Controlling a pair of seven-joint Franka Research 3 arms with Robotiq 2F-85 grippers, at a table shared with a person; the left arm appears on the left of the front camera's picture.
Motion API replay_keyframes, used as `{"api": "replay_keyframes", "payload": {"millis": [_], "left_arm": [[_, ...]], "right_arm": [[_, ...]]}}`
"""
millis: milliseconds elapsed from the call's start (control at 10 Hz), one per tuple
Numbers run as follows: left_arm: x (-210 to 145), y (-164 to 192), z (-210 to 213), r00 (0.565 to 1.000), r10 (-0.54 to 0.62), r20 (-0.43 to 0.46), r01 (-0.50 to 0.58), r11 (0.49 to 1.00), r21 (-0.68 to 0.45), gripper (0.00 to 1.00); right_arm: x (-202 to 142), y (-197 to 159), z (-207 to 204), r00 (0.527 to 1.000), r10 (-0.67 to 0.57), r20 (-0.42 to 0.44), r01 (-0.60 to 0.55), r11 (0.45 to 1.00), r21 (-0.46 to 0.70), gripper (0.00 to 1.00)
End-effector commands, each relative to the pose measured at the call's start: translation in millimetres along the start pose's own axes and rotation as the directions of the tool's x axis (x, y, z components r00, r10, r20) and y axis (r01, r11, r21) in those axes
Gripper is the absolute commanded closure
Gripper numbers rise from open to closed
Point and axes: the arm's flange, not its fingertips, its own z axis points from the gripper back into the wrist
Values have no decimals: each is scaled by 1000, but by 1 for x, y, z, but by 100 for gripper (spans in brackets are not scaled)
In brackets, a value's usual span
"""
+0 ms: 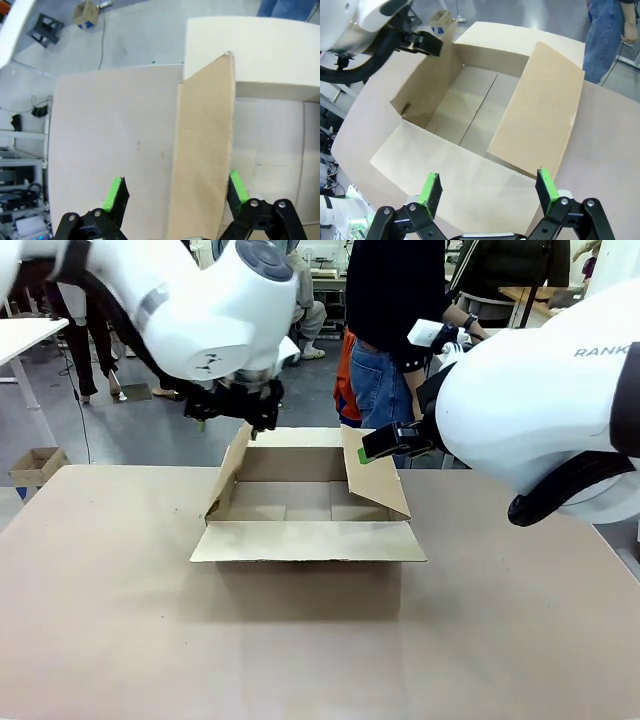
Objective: Pack the gift set into the box.
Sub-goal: Place both hands on the side flaps of the Package Box and spread them outward.
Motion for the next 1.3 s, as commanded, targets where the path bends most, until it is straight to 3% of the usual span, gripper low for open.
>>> {"api": "replay_keyframes", "payload": {"millis": [0,100,400,500,800,1000,1100,1200], "left_arm": [[-6,39,-16,997,79,-22,-80,996,-50,0],[-3,58,-21,992,125,-21,-126,990,-62,0],[0,132,-40,965,233,-117,-257,929,-267,0],[1,147,-57,957,218,-191,-273,899,-343,0],[-8,171,-107,933,177,-315,-300,866,-401,0],[-17,191,-129,919,194,-345,-358,778,-516,0],[-11,163,-113,931,202,-305,-321,850,-417,0],[-11,163,-113,931,202,-305,-321,850,-417,0]], "right_arm": [[2,-1,2,1000,7,0,-7,1000,-6,0],[2,-1,2,1000,7,0,-7,1000,-6,0],[2,-1,2,1000,7,0,-7,1000,-6,0],[2,-1,2,1000,7,0,-7,1000,-6,0],[2,-1,2,1000,7,0,-7,1000,-6,0],[2,-1,2,1000,7,0,-7,1000,-6,0],[2,-1,2,1000,7,0,-7,1000,-6,0],[2,-1,2,1000,7,0,-7,1000,-6,0]]}}
